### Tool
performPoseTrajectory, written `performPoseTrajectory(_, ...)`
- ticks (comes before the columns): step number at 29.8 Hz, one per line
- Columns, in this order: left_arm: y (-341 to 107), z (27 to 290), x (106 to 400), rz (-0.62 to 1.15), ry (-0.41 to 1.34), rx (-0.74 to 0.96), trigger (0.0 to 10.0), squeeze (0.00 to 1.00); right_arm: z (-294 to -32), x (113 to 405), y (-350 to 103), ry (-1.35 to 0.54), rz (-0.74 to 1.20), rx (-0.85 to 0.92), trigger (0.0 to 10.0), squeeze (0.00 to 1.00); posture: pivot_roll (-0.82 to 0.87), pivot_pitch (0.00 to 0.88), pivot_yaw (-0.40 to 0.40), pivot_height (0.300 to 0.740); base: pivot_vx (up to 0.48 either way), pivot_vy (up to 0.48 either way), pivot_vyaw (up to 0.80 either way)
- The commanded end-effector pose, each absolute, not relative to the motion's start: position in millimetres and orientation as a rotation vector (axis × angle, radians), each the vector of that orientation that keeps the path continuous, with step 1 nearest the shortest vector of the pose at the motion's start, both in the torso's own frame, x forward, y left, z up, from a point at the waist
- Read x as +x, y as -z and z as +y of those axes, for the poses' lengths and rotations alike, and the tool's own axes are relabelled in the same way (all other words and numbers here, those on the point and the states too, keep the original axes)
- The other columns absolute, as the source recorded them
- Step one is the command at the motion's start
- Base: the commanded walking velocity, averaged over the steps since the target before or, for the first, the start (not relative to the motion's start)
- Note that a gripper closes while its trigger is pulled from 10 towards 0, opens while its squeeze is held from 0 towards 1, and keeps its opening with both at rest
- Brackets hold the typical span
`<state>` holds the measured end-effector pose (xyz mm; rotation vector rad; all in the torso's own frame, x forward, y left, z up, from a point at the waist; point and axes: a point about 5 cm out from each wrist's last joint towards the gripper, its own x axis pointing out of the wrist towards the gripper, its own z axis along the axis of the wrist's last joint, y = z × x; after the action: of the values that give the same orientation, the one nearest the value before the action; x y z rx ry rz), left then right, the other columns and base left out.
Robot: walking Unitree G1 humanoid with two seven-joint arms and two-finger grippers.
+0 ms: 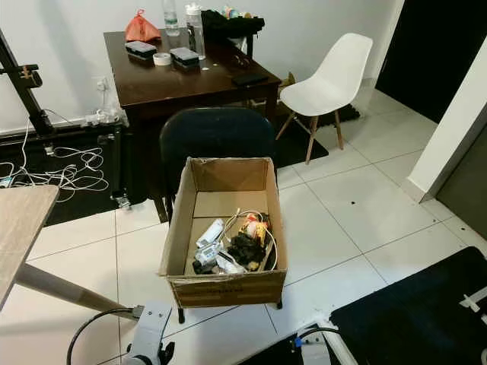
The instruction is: Picking trash to rubbish bin
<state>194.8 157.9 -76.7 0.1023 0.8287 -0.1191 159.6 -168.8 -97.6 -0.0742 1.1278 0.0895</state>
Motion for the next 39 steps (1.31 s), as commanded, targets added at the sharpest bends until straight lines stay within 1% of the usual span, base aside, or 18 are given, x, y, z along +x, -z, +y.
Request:
performPoseTrajectory(1,78.4,153.0,191.6,0.830,0.126,0.090,10.0,0.00,-167.6,157.3,98.6,-0.097,1.135,-0.083,10.0,0.00,0.10,0.000,-0.019,0.740,0.000,0.000,0.00)
performPoseTrajectory(39,77.7,152.9,193.0,0.827,0.134,0.098,10.0,0.00,-166.4,158.8,98.1,-0.097,1.131,-0.083,10.0,0.00,0.11,0.000,-0.017,0.740,0.000,0.000,0.00)
